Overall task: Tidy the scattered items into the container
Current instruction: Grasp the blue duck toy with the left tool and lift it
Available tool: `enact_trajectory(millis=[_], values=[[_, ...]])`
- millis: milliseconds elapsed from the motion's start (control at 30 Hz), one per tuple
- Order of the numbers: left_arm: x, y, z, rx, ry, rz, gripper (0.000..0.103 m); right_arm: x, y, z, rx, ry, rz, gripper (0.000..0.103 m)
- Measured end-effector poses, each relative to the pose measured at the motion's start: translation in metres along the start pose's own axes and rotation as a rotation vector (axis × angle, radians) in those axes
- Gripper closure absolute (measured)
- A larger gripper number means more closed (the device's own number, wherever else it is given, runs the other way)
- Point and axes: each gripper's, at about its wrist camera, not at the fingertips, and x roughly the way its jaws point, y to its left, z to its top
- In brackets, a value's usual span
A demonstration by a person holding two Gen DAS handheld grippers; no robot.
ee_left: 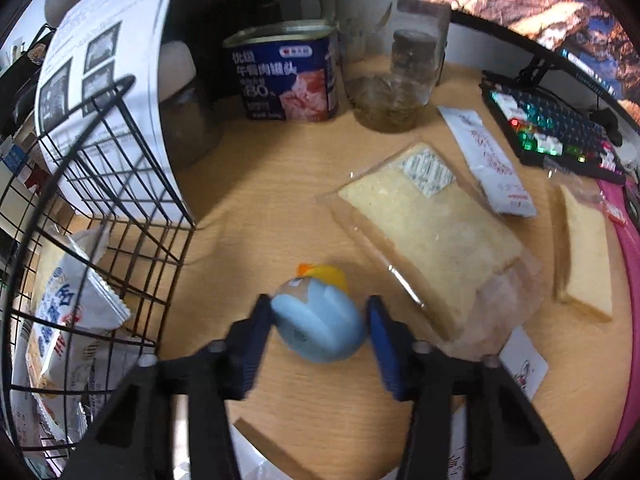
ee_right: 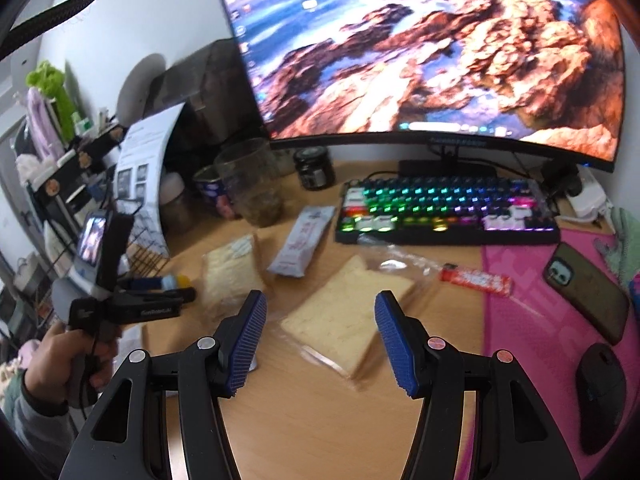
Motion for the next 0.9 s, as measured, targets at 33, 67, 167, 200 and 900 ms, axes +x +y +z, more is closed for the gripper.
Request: enact_trajectory(millis=[33, 67, 167, 200, 900], values=[[0.001, -0.001, 0.000, 0.007, 0.001, 0.001, 0.052, 0.001, -0.002, 0.000, 0.006, 0.005, 0.000, 0.046], [0.001, -0.001, 0.000, 0.010, 0.000, 0.000, 0.053, 0.004, -0.005, 0.000, 0.013, 0.014, 0.003, 0.046], [0.001, 0.001, 0.000, 0.001, 0.001, -0.030, 0.053, 0.009, -0.011, -0.002, 0.026, 0.026, -0.007, 0.046], [0.001, 0.001, 0.000, 0.002, 0.000, -0.031, 0.053, 0.010, -0.011, -0.003, 0.026, 0.030, -0.007, 0.046], [-0.060, 0.002, -0.008, 0.017, -0.104, -0.070, 0.053, 0.071, 0.072, -0.030, -0.138, 0.178, 0.220, 0.046]])
